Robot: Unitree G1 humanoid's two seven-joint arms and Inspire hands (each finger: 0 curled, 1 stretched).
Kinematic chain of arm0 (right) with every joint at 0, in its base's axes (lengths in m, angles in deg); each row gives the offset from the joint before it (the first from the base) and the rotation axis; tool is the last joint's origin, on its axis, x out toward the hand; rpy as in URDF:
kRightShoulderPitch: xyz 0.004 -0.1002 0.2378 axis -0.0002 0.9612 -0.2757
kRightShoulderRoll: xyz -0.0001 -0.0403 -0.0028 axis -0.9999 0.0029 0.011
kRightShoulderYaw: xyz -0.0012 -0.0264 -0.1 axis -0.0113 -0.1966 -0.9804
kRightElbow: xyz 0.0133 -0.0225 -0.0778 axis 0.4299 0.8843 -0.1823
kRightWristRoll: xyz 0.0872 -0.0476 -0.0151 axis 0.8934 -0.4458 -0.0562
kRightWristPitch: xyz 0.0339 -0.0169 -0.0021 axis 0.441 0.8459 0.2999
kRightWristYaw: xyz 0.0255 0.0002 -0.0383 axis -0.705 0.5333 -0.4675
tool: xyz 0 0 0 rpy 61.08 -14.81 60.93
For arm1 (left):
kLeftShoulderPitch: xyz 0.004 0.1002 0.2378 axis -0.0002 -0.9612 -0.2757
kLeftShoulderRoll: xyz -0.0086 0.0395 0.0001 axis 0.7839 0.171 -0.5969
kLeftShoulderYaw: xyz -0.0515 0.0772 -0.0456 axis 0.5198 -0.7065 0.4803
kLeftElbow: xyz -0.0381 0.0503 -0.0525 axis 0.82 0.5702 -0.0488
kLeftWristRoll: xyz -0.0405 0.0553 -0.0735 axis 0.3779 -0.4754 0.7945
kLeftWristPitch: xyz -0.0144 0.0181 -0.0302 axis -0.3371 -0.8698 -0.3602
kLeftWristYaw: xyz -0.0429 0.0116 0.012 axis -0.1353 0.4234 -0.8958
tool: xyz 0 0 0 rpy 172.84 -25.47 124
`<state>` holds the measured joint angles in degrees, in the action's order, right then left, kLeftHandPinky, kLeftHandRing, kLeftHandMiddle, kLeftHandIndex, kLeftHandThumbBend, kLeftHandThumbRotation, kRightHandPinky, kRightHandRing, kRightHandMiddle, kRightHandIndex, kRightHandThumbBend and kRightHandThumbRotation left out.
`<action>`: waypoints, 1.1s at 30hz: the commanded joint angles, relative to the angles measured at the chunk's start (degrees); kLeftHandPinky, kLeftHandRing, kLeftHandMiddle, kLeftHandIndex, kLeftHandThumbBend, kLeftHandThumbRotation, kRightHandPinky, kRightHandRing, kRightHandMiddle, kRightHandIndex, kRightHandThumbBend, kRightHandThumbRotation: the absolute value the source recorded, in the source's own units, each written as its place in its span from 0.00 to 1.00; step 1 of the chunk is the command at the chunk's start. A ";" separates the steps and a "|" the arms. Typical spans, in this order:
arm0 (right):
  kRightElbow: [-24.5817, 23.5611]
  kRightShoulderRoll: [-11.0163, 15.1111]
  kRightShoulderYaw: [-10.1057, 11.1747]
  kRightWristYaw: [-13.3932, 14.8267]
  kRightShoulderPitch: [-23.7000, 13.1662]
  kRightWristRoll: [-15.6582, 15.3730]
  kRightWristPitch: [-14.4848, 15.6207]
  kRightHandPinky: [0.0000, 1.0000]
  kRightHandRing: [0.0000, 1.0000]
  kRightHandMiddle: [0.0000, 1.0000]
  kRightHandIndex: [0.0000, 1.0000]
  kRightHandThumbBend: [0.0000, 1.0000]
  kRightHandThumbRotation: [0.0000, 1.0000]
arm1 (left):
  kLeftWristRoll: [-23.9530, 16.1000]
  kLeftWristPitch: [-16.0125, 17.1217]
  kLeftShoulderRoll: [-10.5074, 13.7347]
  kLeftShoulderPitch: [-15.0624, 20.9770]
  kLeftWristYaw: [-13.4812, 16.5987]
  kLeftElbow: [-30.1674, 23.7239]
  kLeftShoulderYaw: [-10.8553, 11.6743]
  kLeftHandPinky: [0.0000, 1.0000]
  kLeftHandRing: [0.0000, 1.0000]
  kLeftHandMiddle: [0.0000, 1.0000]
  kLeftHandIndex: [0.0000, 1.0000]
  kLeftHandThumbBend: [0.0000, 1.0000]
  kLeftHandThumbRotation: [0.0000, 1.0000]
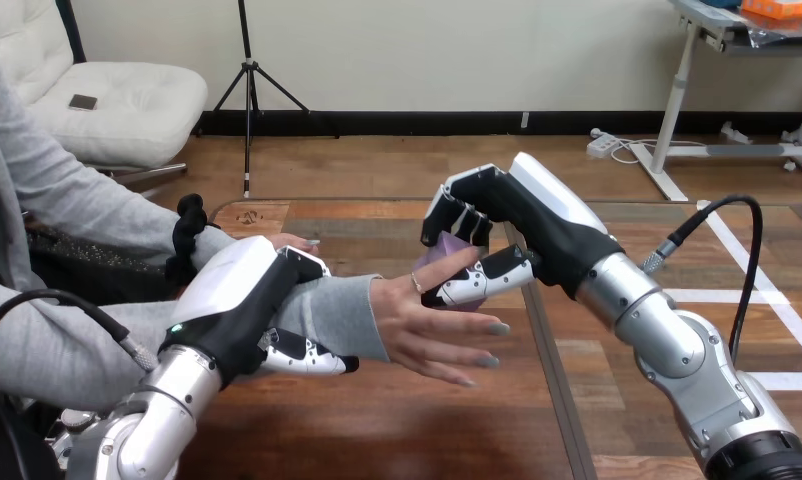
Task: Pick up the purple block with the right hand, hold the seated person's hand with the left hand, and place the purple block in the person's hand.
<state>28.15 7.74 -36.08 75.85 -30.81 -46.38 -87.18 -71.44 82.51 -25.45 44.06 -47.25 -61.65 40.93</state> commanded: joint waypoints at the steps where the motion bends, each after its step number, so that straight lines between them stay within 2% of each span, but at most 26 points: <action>1: -3.76 -1.02 0.22 -0.43 -2.89 1.52 -1.28 0.32 0.33 0.39 0.43 0.74 0.00 | 1.70 3.80 -3.64 5.04 1.88 -0.44 -2.03 0.16 0.23 0.31 0.36 0.63 0.00; 21: -7.45 -1.52 -0.14 -3.72 -0.95 2.92 -0.69 0.32 0.34 0.40 0.42 0.73 0.00 | 2.74 2.83 -3.46 3.97 1.65 -2.02 -1.88 0.17 0.23 0.31 0.36 0.62 0.00; 33: -10.03 -1.59 -0.37 -5.32 0.11 3.09 0.88 0.33 0.35 0.40 0.42 0.72 0.00 | 2.88 3.21 -3.04 3.56 2.34 -2.64 -1.21 0.17 0.23 0.31 0.36 0.62 0.00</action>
<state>22.54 7.78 -36.05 71.19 -29.87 -45.24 -85.84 -70.90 82.85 -25.45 44.05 -46.55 -61.01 40.17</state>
